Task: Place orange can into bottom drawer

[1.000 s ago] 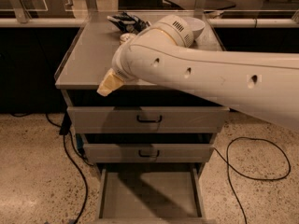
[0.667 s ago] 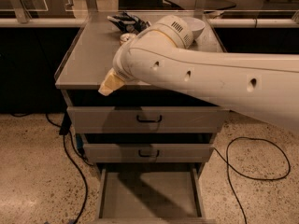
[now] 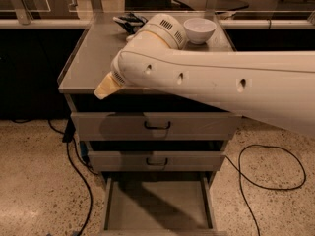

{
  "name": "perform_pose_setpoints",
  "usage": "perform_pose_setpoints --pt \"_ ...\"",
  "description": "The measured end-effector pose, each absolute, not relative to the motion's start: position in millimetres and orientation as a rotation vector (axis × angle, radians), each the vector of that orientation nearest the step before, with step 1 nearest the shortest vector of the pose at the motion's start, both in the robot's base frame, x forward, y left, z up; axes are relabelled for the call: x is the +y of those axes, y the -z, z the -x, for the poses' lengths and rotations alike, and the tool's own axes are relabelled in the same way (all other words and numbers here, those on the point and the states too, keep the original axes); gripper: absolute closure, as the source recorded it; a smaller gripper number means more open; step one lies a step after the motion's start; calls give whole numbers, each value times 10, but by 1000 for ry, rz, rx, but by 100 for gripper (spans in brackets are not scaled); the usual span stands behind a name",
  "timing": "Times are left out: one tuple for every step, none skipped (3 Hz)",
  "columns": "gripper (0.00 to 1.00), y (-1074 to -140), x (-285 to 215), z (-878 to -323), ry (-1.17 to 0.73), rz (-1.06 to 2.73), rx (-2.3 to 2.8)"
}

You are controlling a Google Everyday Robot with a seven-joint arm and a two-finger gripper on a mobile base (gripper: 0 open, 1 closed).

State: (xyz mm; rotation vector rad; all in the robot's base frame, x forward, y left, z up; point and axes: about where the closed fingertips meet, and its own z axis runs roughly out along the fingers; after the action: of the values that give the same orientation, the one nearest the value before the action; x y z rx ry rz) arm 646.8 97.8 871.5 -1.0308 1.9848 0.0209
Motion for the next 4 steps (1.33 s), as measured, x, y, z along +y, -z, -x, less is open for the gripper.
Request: perform_pose_setpoints --pt "0 -8715 978 -6468 -21 1031 1985" --pt "0 -8729 970 -6489 -21 981 1994" --pt "0 -8718 1144 -6429 24 955 1951" --pt "0 -8682 1219 -6445 88 922 1935"
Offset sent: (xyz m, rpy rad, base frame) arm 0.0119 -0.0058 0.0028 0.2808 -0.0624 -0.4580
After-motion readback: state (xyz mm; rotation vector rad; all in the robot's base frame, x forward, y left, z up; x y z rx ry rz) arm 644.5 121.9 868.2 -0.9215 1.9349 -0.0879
